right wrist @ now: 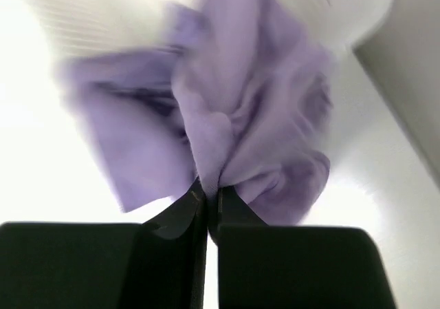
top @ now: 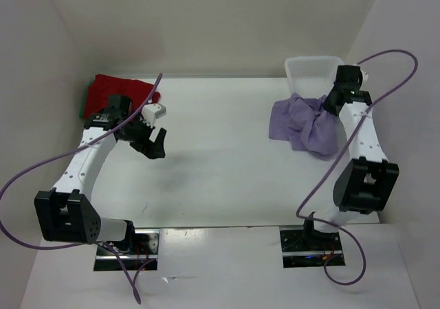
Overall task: Fold and stack the t-shirts
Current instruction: Grab crumpled tshirt from bin with the right arm
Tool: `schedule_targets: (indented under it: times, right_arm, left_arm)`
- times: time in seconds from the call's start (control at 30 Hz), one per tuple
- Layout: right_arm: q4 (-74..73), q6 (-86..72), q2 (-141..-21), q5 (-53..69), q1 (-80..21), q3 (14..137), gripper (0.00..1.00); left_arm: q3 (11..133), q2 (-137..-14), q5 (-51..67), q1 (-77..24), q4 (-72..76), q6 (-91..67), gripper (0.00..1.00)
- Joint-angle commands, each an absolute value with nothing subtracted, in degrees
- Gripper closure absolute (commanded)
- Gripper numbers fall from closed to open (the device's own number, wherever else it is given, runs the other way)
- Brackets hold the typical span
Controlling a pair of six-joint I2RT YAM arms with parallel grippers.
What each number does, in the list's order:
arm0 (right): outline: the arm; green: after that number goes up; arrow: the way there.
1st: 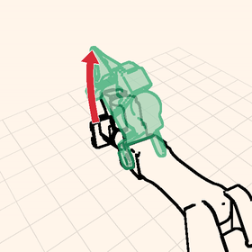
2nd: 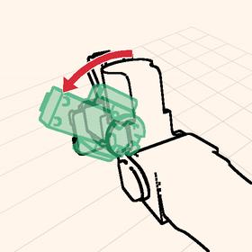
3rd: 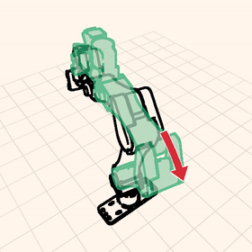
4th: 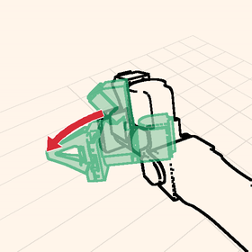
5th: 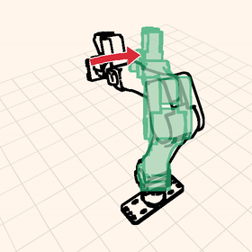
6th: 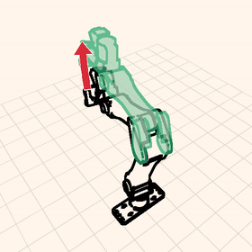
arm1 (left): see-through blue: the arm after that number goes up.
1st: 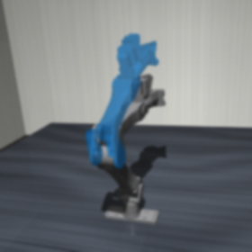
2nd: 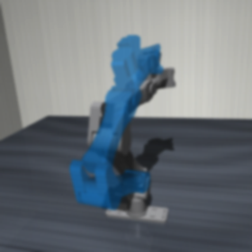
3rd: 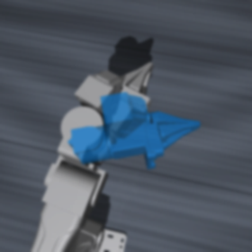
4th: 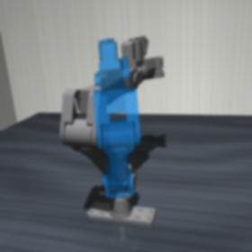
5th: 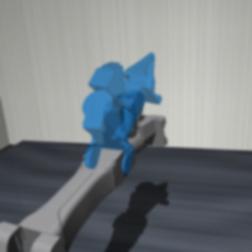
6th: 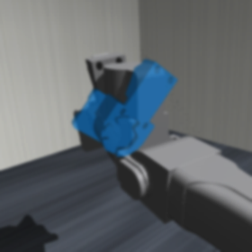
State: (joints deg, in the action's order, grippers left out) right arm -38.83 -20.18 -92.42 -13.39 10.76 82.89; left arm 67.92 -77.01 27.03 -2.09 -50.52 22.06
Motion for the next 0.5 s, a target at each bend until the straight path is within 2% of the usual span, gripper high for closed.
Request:
schedule_targets:
  times: [0.0,0.17,0.23,0.47]
  right_arm:
    - [-32.4,-17.1,-76.2,-14.8,4.1,91.6,1.00]
    - [-32.3,-10.6,-71.1,-3.5,-13.5,105.0,1.00]
    - [-32.3,-10.6,-70.3,0.8,-17.2,107.0,1.00]
    - [-33.4,-13.5,-67.5,16.0,-17.2,100.6,1.00]
  left_arm:
    - [71.1,-77.5,26.1,-2.3,-50.0,20.7,0.00]
    - [71.8,-77.5,21.2,-2.3,-49.0,18.4,0.00]
    - [72.3,-77.5,20.5,-2.3,-48.3,17.8,0.00]
    - [72.9,-75.8,18.1,0.1,-47.8,16.0,0.00]
